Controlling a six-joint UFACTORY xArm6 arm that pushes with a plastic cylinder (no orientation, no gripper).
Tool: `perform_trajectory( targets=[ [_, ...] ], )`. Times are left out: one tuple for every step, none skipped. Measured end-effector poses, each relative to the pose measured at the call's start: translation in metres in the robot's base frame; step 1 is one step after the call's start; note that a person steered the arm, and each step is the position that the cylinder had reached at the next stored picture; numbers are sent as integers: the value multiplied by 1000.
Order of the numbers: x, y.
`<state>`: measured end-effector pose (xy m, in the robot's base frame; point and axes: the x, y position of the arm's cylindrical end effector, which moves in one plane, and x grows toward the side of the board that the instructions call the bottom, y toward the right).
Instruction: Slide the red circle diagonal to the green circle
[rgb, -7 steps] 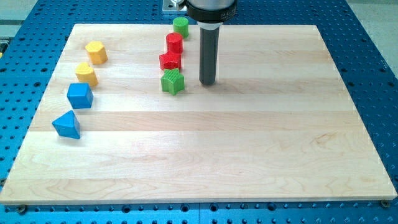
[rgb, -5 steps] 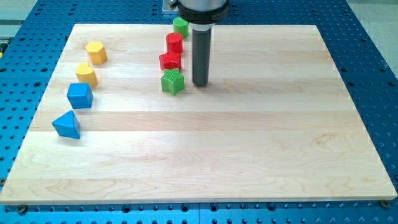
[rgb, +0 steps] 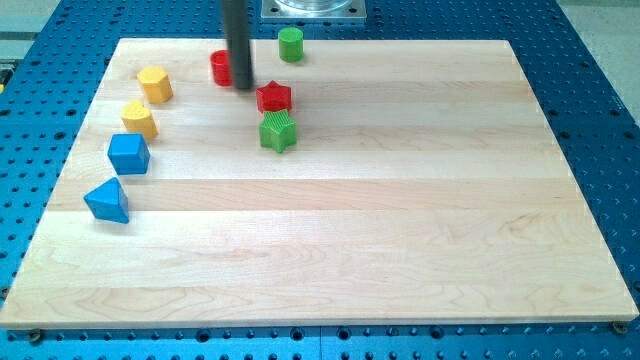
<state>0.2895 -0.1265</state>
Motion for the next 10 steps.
perform_trajectory(
  targets=[
    [47, -27],
    [38, -44],
    [14, -43],
    [10, -87],
    [-10, -61],
    [-23, -22],
    [1, -32],
    [-14, -2],
    [-44, 2],
    [-28, -1]
  ],
)
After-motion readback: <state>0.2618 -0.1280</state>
